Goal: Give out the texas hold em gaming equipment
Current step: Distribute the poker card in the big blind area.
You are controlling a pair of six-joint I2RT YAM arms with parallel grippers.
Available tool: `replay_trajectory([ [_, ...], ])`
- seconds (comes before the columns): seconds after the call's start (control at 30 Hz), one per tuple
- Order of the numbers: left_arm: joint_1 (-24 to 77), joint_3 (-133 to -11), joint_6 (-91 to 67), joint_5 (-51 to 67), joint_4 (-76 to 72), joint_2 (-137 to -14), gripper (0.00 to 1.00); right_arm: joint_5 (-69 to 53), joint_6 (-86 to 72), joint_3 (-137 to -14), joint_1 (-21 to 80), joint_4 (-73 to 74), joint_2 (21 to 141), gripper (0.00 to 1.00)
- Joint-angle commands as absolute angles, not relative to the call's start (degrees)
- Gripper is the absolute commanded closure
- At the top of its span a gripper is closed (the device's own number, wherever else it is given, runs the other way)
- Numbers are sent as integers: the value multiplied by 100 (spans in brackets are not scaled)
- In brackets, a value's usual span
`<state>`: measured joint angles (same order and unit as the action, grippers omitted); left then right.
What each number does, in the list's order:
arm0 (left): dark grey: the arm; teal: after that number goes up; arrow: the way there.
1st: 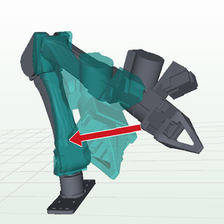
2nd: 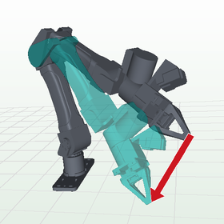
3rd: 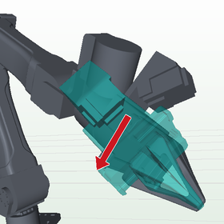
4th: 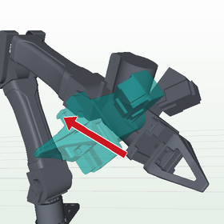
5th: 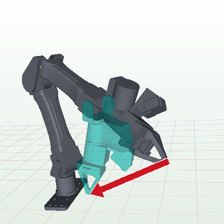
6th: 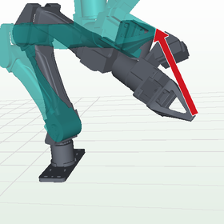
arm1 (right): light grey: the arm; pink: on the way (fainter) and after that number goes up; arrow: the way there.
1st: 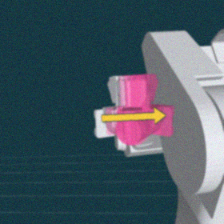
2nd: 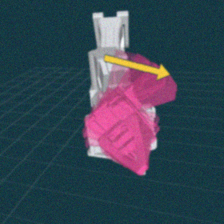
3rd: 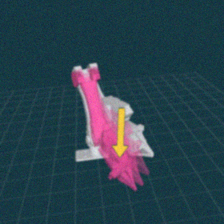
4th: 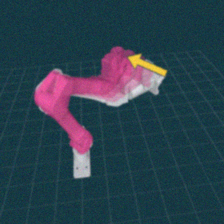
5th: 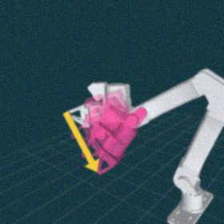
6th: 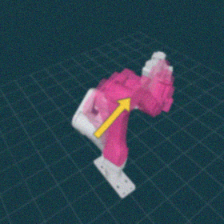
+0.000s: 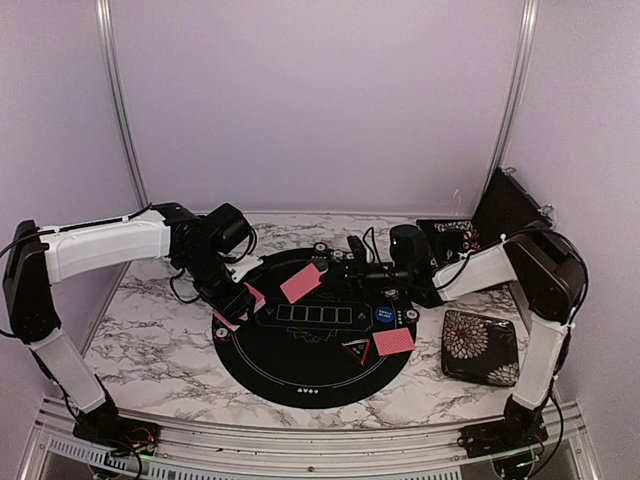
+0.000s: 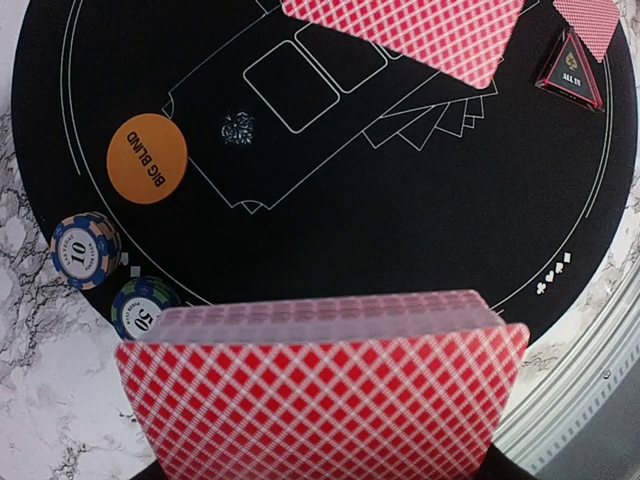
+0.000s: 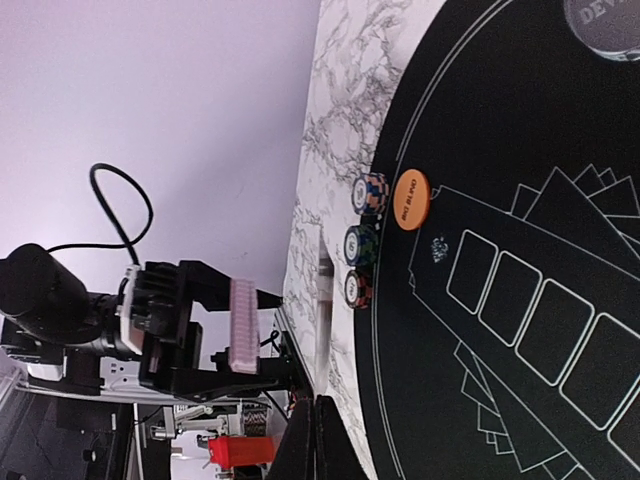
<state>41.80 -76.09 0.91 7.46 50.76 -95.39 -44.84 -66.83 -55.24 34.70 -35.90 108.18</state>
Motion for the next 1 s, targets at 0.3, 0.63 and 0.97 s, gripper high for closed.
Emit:
replay_trajectory([
  [0.3,4019,-7464,44,703,4992,-9144,45,-4394,-6452,-6542,3991,-3409,11974,100],
  [0.63,3999,-7499,44,724,4992,-9210,45,-4407,-6416,-7226,4488,-3150,12557,100],
  [0.97,3995,-7476,47,737,4992,-9203,45,-4474,-6405,-7444,4806,-3021,12796,100],
])
